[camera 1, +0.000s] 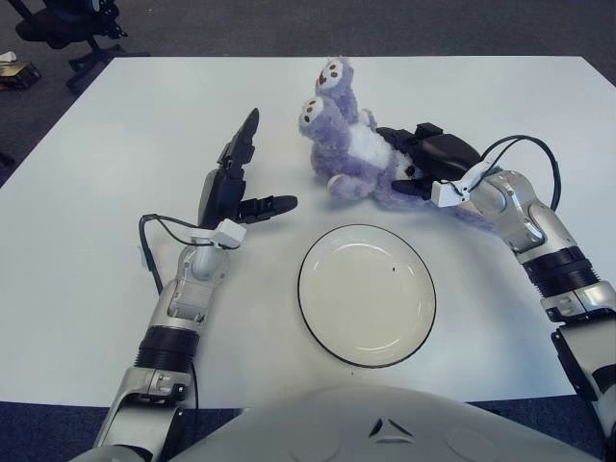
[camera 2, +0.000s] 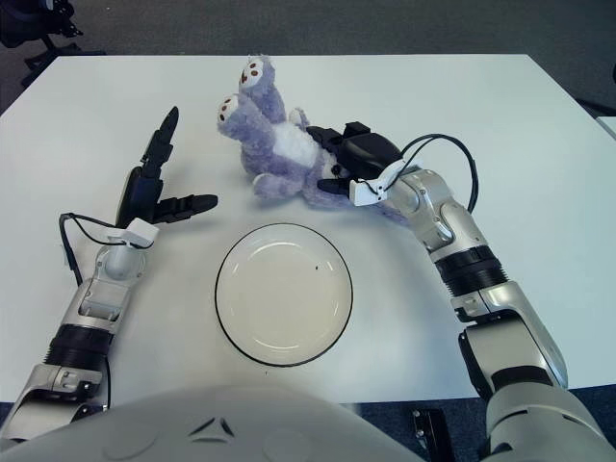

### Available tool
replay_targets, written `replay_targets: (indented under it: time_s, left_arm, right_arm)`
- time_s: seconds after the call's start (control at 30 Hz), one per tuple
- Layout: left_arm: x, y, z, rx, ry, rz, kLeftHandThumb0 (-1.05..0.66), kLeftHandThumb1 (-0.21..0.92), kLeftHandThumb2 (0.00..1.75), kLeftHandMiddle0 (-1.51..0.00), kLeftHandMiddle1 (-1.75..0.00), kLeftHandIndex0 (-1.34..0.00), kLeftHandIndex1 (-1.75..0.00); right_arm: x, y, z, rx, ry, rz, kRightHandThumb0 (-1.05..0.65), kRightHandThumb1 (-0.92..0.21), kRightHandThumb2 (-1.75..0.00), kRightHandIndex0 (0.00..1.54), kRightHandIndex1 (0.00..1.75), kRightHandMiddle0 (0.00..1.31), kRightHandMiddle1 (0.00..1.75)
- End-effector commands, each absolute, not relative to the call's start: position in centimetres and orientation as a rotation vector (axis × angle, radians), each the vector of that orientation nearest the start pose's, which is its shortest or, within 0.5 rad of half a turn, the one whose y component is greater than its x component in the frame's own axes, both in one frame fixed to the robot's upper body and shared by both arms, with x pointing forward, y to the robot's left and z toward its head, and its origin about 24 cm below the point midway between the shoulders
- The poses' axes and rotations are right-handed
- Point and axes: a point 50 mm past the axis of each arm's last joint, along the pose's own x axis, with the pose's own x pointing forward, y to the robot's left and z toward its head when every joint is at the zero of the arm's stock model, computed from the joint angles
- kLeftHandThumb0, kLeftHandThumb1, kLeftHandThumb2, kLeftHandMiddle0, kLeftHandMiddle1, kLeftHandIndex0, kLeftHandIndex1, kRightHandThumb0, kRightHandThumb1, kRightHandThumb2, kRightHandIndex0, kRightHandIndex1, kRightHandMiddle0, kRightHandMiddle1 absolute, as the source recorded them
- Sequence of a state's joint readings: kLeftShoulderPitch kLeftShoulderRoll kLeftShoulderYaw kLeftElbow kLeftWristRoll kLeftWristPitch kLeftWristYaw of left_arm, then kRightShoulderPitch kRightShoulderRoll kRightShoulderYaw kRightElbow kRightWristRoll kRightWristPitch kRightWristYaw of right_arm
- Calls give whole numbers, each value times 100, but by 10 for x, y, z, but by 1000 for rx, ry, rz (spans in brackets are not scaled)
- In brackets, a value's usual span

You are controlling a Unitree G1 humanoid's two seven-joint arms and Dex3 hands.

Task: Put the doll into the plate.

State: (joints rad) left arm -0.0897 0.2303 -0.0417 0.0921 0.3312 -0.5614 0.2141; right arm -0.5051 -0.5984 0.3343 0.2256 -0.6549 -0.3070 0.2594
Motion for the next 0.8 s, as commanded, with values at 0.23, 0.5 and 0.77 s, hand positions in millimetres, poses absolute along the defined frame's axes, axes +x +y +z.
replay_targets:
  time_s: [0.23, 0.5, 0.77]
  left_arm:
    - [246, 164, 73, 418, -510, -8, -76, 86, 0, -18, 0, -17, -2]
    - [246, 164, 72, 398, -511, -9, -74, 86, 0, -17, 0, -18, -2]
    - [246, 165, 72, 380, -523, -8, -72, 86, 0, -17, 0, -20, -2]
  right_arm:
    - [314, -158, 108, -1517, -380, 584, -78, -92, -74, 43, 6, 58, 15]
    - [314, -161, 106, -1577, -396, 492, -41, -92, -41, 17, 122, 45, 127]
    - [313, -166, 101, -1506, -533, 411, -19, -89, -31, 14, 164, 54, 134]
